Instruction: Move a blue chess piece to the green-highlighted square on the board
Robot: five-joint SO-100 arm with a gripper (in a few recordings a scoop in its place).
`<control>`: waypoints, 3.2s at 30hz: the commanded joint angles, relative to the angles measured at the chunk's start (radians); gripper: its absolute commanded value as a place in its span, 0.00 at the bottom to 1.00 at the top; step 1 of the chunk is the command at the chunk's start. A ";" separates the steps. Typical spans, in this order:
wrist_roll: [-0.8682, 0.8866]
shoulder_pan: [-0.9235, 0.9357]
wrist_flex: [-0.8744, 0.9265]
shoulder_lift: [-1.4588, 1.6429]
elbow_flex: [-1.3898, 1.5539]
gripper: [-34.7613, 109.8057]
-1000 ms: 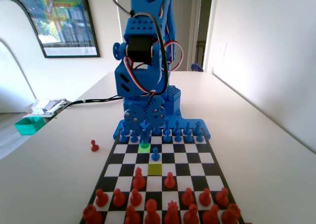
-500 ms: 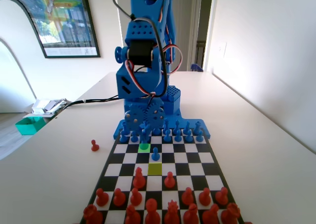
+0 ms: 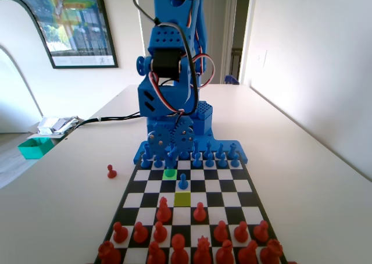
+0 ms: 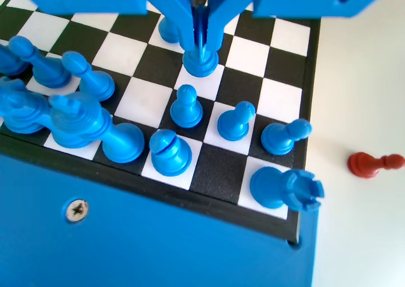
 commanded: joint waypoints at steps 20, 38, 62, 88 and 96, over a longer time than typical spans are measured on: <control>-0.012 0.021 -0.066 0.037 0.037 0.28; 0.041 0.011 0.075 0.035 -0.087 0.31; 0.196 -0.080 0.686 0.393 -0.474 0.25; 0.291 -0.256 1.134 1.147 -0.445 0.25; 0.319 -0.262 1.017 1.307 -0.298 0.25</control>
